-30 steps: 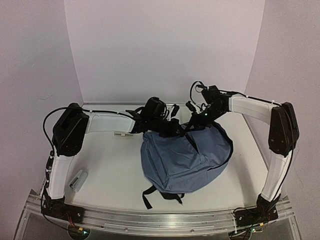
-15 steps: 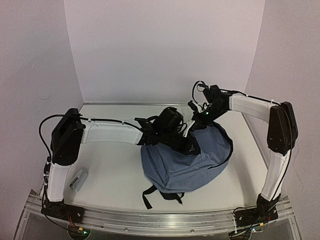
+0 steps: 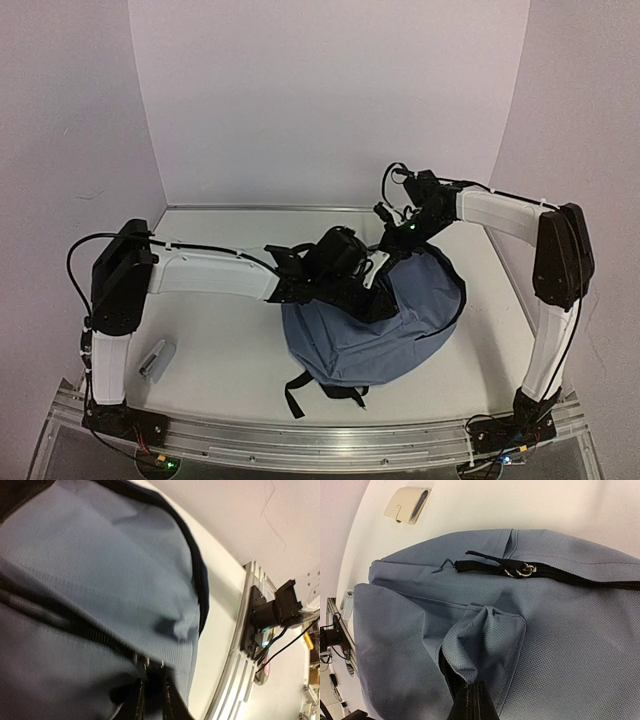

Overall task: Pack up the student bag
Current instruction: Unzip the student bag at the center of the board.

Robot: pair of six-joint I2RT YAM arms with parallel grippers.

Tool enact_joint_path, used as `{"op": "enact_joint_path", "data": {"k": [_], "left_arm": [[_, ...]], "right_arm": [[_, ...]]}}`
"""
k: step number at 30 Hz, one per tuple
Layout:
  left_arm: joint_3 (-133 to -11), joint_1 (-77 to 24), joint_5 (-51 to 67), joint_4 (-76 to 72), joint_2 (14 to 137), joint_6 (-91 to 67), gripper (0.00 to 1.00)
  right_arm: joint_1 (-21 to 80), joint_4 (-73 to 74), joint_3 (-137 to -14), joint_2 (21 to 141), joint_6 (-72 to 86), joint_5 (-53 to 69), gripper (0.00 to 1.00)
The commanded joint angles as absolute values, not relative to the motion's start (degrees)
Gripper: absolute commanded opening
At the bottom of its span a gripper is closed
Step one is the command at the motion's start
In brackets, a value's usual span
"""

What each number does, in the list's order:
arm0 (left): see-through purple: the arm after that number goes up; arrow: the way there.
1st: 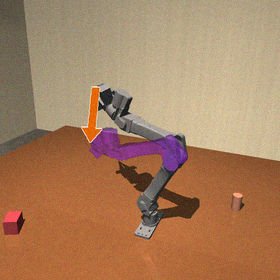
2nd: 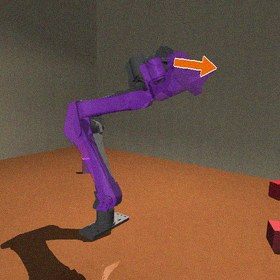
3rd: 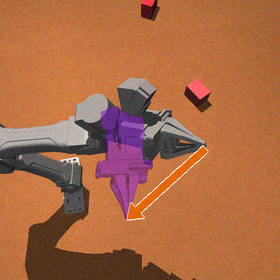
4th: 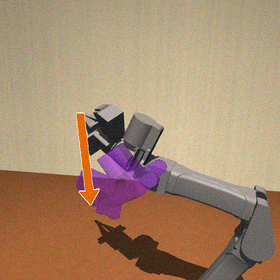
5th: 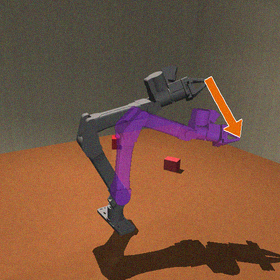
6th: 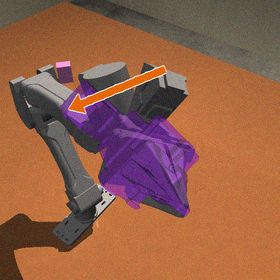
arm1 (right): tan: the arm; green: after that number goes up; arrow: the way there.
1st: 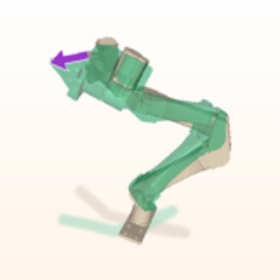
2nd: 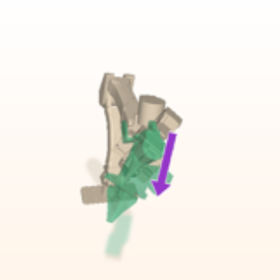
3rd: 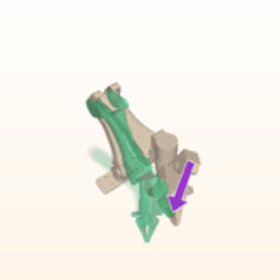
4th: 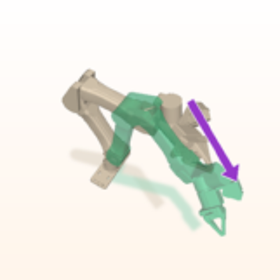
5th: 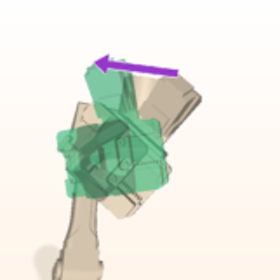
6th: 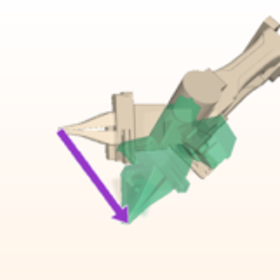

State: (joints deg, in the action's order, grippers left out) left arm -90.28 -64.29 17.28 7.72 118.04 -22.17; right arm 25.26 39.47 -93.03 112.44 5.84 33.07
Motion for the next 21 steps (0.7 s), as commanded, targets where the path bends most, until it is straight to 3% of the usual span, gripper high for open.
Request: {"op": "enact_joint_path", "data": {"k": [1, 4, 5, 7, 11, 16, 21], "left_arm": [[-85.7, -66.6, 9.9, 9.6, 111.5, -22.5, 0.25], [-81.6, -66.1, 5.6, 6.8, 108.5, -25.4, 0.52], [-80.4, -65.9, 4.7, 6.1, 107.6, -26.5, 0.58], [-78.3, -64.8, 3.7, 5.4, 106.1, -29.1, 0.64], [-74.1, -62.3, 1.4, 4.8, 103.5, -35.2, 0.69], [-71.2, -57.9, -1.0, 7.5, 102.1, -41.5, 0.68], [-71.7, -55.0, 2.0, 9.3, 104.3, -43.0, 0.56]], "right_arm": [[24.4, 34.7, -94.0, 111.3, 6.1, 32.2, 0.00], [24.4, 34.7, -92.2, 109.5, 6.1, 33.5, 0.01], [24.4, 34.8, -91.7, 108.8, 6.0, 33.8, 0.06], [24.4, 35.0, -90.5, 107.6, 5.8, 34.0, 0.25], [24.4, 36.4, -87.8, 104.6, 4.4, 32.9, 0.50], [24.4, 38.2, -83.0, 101.8, 2.4, 31.5, 0.51], [24.5, 39.8, -80.0, 101.3, 0.6, 30.8, 0.48]]}}
